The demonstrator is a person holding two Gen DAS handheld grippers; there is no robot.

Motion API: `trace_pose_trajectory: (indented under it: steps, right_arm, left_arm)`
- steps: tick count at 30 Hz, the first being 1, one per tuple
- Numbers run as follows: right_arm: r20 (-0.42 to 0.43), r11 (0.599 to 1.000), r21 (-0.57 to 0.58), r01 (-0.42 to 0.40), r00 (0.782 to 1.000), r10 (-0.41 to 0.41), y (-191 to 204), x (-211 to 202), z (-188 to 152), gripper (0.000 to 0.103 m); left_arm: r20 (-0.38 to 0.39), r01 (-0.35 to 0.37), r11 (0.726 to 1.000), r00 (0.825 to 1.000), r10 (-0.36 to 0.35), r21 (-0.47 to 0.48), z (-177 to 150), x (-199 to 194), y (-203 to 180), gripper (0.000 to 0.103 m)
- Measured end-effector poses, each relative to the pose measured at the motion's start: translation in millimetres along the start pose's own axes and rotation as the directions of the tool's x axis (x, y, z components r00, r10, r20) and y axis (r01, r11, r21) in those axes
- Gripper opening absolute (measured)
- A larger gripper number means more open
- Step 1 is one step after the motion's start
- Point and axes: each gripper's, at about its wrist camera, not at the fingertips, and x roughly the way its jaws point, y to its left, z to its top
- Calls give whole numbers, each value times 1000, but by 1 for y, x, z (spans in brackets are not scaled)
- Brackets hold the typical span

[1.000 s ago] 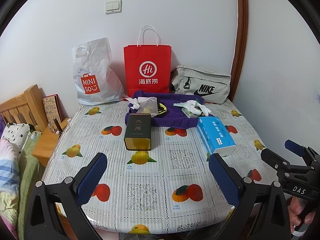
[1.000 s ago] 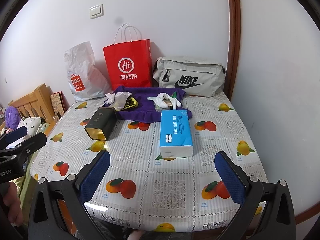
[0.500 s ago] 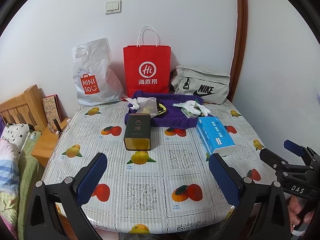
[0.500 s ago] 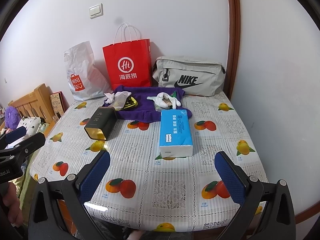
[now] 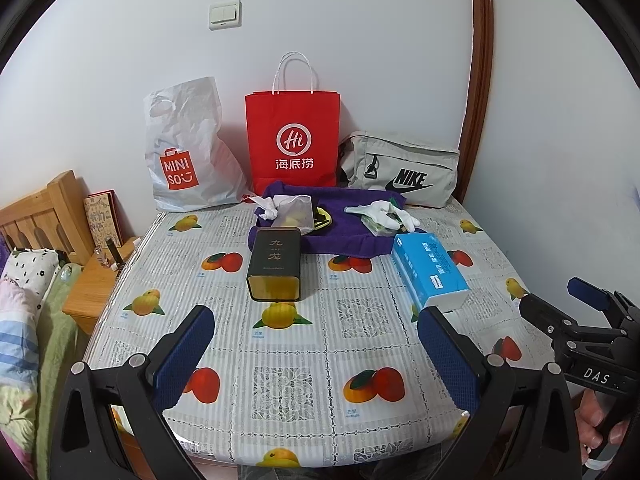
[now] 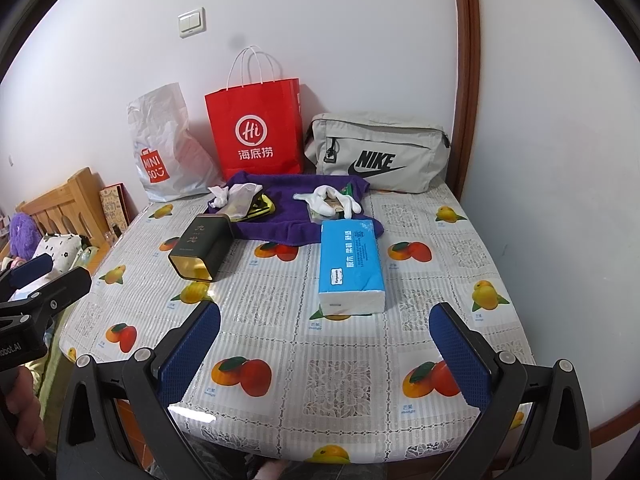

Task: Organize soft objects

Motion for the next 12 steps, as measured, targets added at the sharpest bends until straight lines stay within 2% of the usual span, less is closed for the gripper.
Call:
trace_pose_trajectory:
  steps: [12]
  right_arm:
    - [-1,1000,-1,-1,1000,1,-1,0,0,103]
  left_arm:
    - [4,0,1000,1000,0,1,0,0,-1,103]
